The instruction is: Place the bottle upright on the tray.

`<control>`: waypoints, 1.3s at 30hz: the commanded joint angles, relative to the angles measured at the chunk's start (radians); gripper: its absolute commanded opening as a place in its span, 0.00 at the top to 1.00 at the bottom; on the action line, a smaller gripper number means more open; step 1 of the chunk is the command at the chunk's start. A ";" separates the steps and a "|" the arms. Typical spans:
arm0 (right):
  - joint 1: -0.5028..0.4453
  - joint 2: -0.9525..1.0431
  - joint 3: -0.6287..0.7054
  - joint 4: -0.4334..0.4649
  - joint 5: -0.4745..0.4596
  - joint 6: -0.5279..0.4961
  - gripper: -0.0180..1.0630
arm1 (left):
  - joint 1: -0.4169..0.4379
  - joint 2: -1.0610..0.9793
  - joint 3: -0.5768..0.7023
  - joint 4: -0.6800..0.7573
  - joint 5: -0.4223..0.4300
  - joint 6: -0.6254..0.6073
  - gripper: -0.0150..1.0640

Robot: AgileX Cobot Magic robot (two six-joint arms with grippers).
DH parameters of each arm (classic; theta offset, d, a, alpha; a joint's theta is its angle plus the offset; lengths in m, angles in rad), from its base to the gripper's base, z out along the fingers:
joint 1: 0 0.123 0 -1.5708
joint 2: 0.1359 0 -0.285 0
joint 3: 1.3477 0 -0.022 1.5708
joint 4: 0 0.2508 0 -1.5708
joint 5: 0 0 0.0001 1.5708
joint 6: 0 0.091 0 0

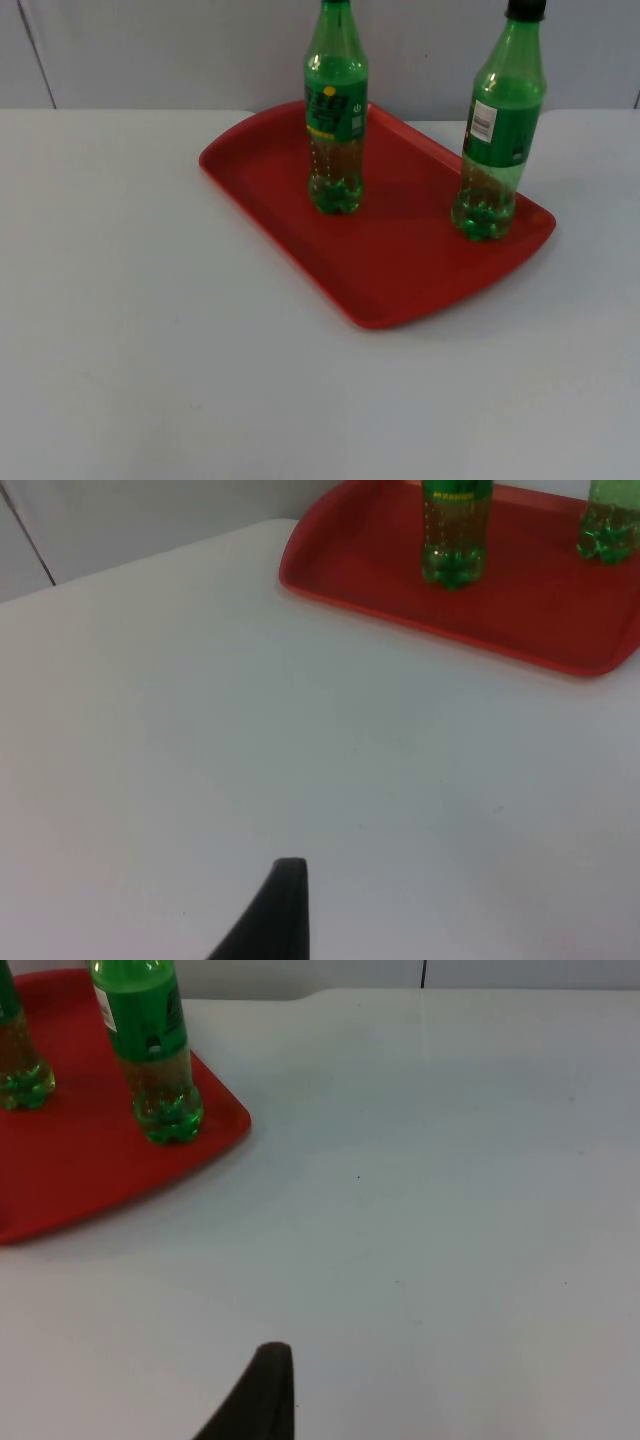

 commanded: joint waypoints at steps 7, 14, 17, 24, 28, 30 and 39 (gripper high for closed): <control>-0.008 -0.003 0.002 0.000 -0.001 0.002 0.01 | -0.008 -0.003 0.003 0.005 -0.004 0.000 0.01; -0.008 -0.003 0.002 0.000 -0.001 0.002 0.01 | -0.008 -0.003 0.003 0.005 -0.004 0.000 0.01; -0.008 -0.003 0.002 0.000 -0.001 0.002 0.01 | -0.008 -0.003 0.003 0.005 -0.004 0.000 0.01; -0.008 -0.003 0.002 0.000 -0.001 0.002 0.01 | -0.008 -0.003 0.003 0.005 -0.004 0.000 0.01; -0.008 -0.003 0.002 0.003 -0.001 0.002 0.01 | -0.008 -0.003 0.003 0.005 -0.004 0.000 0.01; -0.008 -0.003 0.002 0.003 -0.001 0.002 0.01 | -0.008 -0.003 0.003 0.005 -0.004 0.000 0.01; -0.008 -0.003 0.002 0.003 -0.001 0.002 0.01 | -0.006 -0.003 0.003 0.005 -0.004 0.000 0.01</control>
